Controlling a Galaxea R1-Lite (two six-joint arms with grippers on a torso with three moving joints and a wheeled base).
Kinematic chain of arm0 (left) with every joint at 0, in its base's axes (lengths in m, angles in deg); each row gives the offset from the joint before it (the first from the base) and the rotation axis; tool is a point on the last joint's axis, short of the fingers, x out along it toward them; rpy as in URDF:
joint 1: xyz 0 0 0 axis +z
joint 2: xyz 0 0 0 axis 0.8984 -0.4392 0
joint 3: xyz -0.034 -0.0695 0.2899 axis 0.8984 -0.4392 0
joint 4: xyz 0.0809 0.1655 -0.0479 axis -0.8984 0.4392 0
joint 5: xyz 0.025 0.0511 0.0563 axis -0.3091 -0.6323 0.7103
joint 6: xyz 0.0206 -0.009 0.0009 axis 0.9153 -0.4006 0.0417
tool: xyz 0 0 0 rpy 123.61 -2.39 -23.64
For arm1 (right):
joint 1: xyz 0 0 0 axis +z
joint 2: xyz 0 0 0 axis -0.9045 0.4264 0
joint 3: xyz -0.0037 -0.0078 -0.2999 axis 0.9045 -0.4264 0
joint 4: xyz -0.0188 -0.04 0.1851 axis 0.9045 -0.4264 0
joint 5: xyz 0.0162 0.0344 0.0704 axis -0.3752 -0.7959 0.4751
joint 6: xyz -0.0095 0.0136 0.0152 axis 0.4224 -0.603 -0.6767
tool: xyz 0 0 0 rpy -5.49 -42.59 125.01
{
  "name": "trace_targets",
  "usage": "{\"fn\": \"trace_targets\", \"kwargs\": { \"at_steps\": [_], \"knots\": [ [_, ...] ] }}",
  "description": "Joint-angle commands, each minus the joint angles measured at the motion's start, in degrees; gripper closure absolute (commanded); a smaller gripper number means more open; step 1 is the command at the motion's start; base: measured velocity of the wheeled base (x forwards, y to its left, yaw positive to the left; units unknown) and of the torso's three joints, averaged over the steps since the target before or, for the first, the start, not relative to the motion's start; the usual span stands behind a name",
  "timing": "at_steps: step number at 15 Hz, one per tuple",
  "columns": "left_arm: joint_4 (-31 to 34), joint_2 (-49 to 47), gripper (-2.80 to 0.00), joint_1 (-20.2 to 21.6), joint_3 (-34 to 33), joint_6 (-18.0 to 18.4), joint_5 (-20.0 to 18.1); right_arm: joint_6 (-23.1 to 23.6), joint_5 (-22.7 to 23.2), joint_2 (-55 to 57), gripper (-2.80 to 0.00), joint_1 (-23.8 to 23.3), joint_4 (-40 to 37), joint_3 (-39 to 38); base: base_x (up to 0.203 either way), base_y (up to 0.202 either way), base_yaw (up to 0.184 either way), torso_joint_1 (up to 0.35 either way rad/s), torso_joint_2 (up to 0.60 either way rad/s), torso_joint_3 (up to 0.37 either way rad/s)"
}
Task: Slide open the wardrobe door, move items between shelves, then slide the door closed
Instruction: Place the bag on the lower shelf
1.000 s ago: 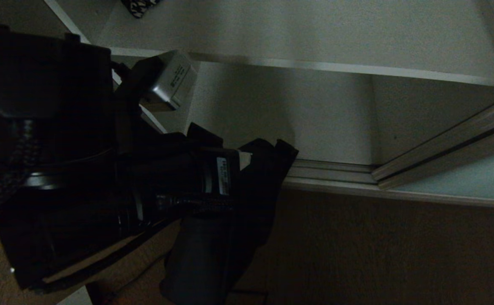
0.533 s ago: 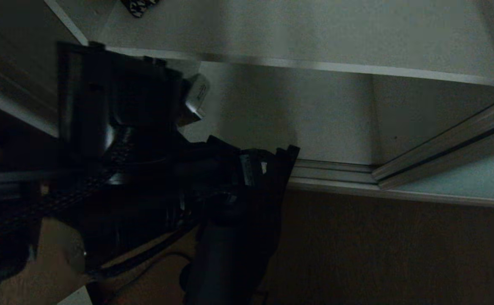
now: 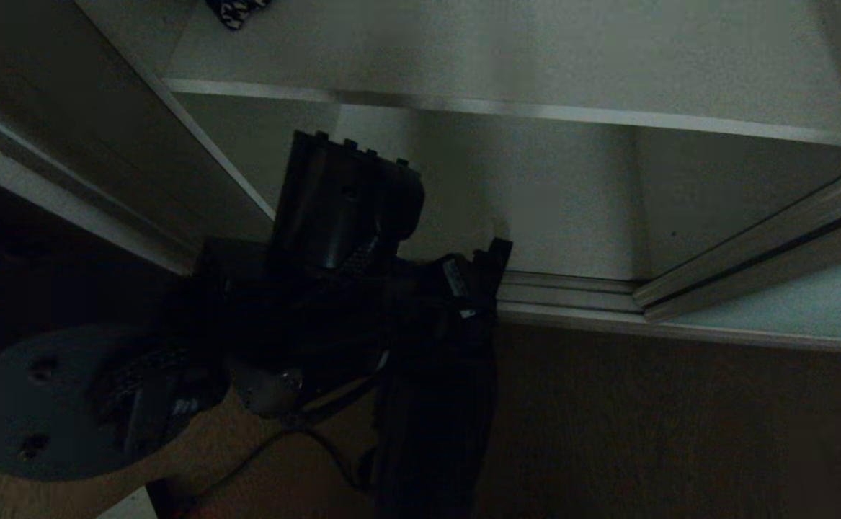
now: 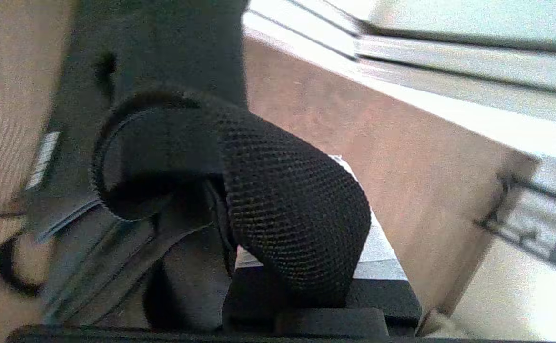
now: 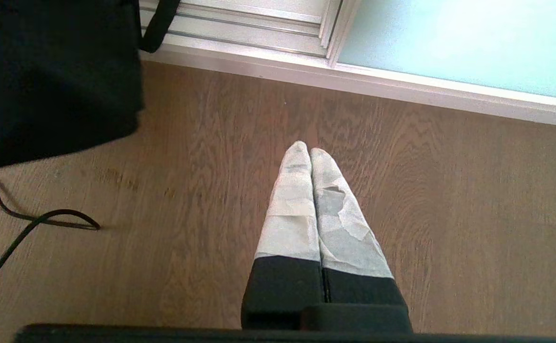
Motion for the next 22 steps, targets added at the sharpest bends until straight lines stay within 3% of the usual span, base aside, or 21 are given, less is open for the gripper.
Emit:
{"fn": "trace_targets", "kwargs": {
  "at_steps": [1, 4, 10, 14, 18, 20, 22],
  "knots": [
    [0.0, -2.8, 0.0, 1.5, 0.4, -1.8, 0.1, 0.0, 0.0, -0.1, 0.0, 0.0, 0.0, 0.0, 0.0, 0.0, 0.0, 0.0, 0.0, 0.0],
    [0.2, -5.0, 0.0, 2.2, 0.7, -5.9, -0.1, 0.0, 0.0, -0.2, 0.0, 0.0, 0.0, 0.0, 0.0, 0.0, 0.0, 0.0, 0.0, 0.0],
    [-0.3, -10.7, 0.0, 7.0, 5.9, -6.6, -1.4, 0.0, 0.0, -0.2, 0.0, 0.0, 0.0, 0.0, 0.0, 0.0, 0.0, 0.0, 0.0, 0.0],
    [-0.4, -16.1, 0.0, 12.7, 12.3, -6.3, -1.4, 0.0, 0.0, -0.2, 0.0, 0.0, 0.0, 0.0, 0.0, 0.0, 0.0, 0.0, 0.0, 0.0],
    [-0.7, -21.0, 0.0, 16.6, 19.7, -6.0, -3.7, 0.0, 0.0, -0.2, 0.0, 0.0, 0.0, 0.0, 0.0, 0.0, 0.0, 0.0, 0.0, 0.0],
    [-1.5, -23.3, 0.0, 17.4, 23.6, -4.1, -3.9, 0.0, 0.0, -0.2, 0.0, 0.0, 0.0, 0.0, 0.0, 0.0, 0.0, 0.0, 0.0, 0.0],
    [-6.6, -24.4, 0.0, 18.8, 25.5, -2.1, -4.0, 0.0, 0.0, -0.2, 0.0, 0.0, 0.0, 0.0, 0.0, 0.0, 0.0, 0.0, 0.0, 0.0]
  ]
}}
